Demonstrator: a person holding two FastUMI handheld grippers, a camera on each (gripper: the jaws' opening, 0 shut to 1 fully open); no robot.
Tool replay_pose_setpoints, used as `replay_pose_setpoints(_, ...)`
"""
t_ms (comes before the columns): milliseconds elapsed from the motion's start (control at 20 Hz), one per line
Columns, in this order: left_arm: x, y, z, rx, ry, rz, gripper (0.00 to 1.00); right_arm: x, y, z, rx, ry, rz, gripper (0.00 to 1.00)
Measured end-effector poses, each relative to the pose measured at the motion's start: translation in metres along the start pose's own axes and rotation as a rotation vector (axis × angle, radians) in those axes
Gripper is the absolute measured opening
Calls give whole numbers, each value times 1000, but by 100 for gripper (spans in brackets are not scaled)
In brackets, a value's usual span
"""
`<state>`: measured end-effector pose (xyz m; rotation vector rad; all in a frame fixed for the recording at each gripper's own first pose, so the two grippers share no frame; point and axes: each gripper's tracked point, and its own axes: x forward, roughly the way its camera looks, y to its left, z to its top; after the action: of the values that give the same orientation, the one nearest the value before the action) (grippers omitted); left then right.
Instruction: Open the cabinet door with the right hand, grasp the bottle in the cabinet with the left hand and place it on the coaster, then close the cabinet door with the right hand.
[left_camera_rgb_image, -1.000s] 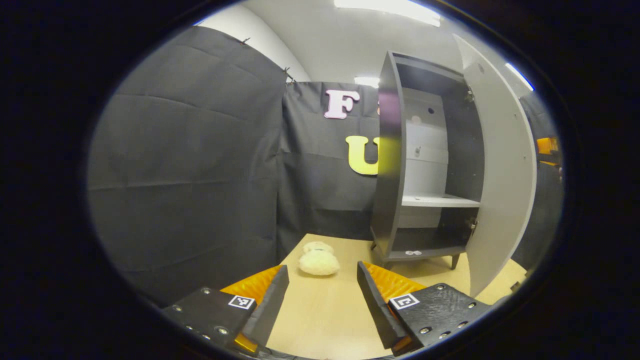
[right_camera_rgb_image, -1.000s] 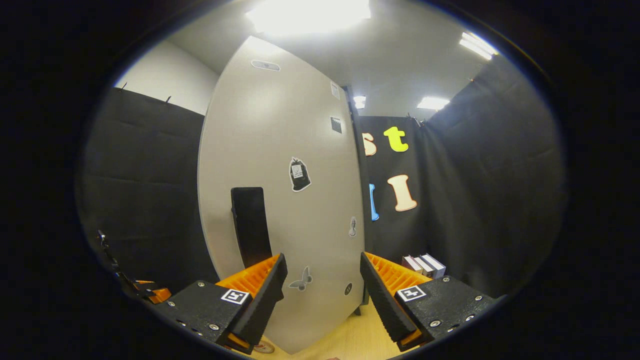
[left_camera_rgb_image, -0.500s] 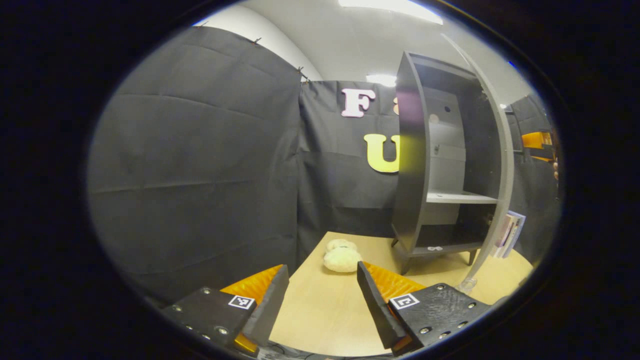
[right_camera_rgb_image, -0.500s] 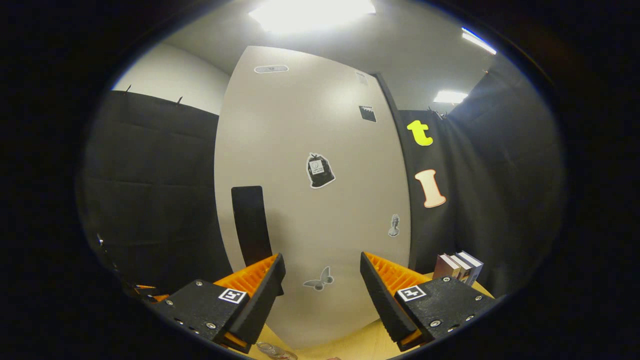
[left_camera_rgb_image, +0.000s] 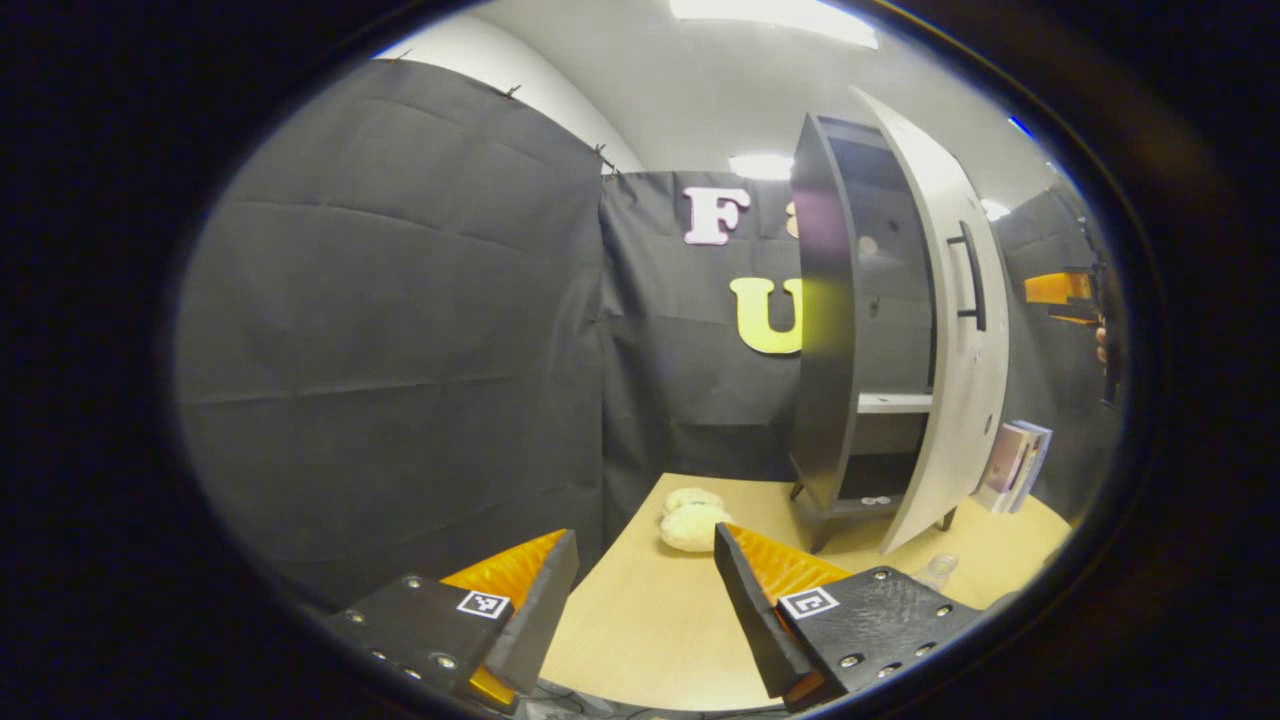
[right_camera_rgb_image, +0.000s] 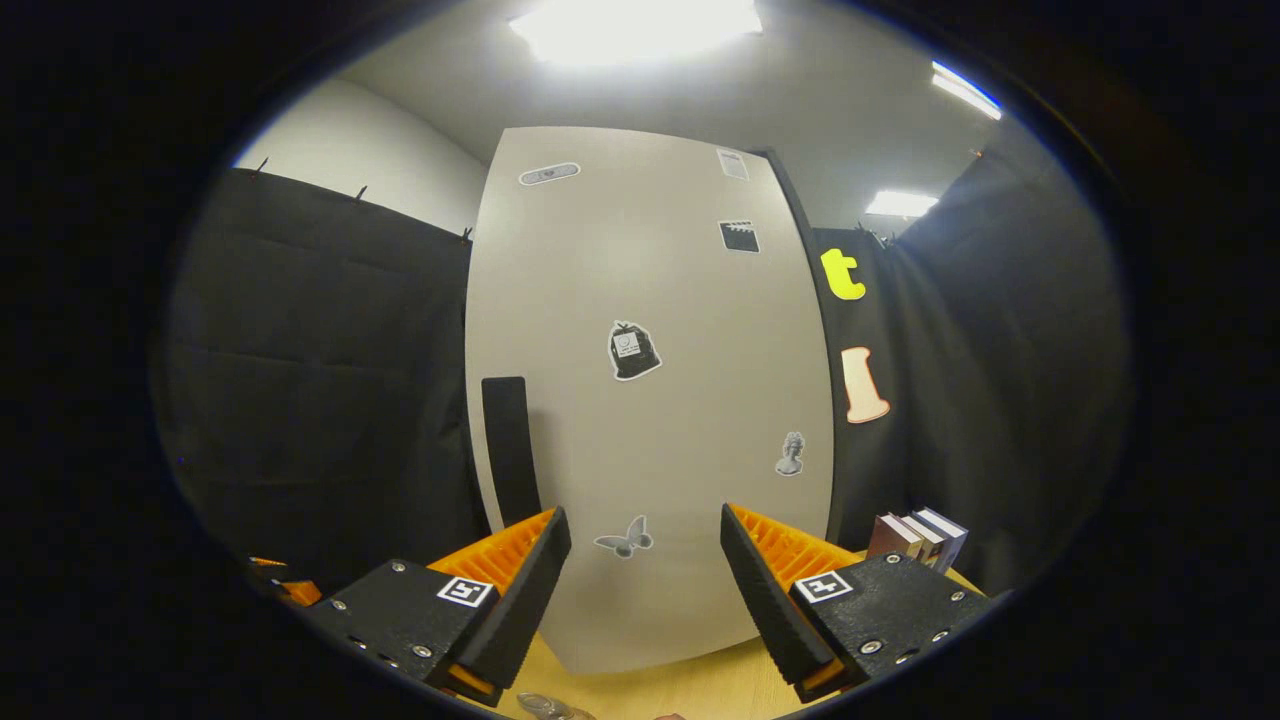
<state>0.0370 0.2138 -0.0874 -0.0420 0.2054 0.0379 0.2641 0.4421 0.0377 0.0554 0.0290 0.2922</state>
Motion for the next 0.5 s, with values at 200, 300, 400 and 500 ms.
replay_pose_setpoints(200,-7,-16,19,-20,-9,-74,86,-25,-18,1,-31,-4,-65,94)
replay_pose_setpoints(300,6,-41,29,-28,-15,-115,86,-40,-30,2,-58,-14,-94,94)
replay_pose_setpoints(400,11,-62,40,-23,-37,-131,86,-54,-43,1,-90,-14,-108,94)
replay_pose_setpoints(500,6,-82,53,-23,-60,-144,86,-67,-59,2,-113,-20,-123,94)
